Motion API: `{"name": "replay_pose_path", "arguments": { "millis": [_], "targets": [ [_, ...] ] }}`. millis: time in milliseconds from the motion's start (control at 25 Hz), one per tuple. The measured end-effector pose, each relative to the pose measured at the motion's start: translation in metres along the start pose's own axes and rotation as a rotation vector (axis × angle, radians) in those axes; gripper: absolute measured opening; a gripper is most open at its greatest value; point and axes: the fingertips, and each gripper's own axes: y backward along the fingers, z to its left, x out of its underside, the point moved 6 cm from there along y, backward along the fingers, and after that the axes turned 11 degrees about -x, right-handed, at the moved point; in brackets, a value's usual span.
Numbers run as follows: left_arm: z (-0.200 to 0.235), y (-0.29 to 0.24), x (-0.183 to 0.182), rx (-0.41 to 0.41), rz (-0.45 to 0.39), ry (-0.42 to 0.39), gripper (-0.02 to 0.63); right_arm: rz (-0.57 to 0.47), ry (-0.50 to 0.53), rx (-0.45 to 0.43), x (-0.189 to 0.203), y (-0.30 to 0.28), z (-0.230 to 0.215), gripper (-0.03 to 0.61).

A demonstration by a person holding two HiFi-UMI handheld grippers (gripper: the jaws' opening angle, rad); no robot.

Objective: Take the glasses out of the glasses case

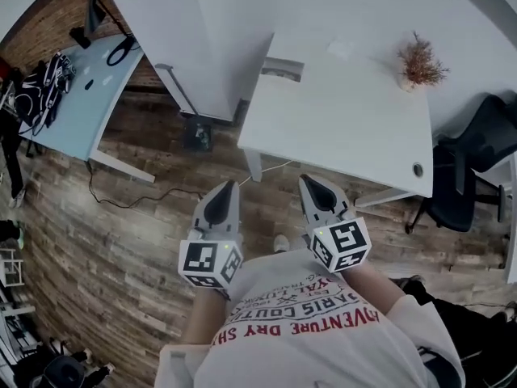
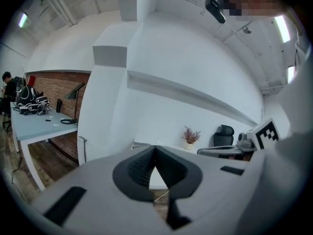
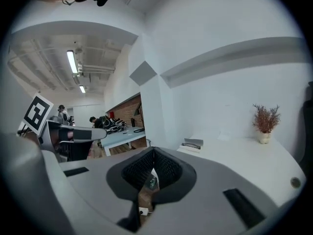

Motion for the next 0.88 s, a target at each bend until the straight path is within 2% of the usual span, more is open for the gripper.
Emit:
{"name": "replay_pose_path", "arguments": {
  "millis": [200, 480, 640, 880],
  "targets": [
    [-0.020, -0.050, -0.004, -0.025, 0.015, 0.029, 0.002, 0.023, -0.021, -0.009, -0.004, -0.011, -0.059, 0.012],
    [-0.019, -0.081, -0.003, -0.057, 0.076, 0.030, 0.002, 0.058, -0.081, -0.026, 0.003, -0.024, -0.094, 0.012],
    [-0.020, -0.110, -0.001, -0.020, 0.108, 0.005, 0.002, 0.070, -0.101, 0.013, 0.007, -0.033, -0.110, 0.012],
    [-0.023, -0.186, -0.014, 0.100, 0.125, -0.004, 0.002, 0.076, -0.106, 0.123, -0.004, -0.050, -0.149, 0.012]
  ]
}}
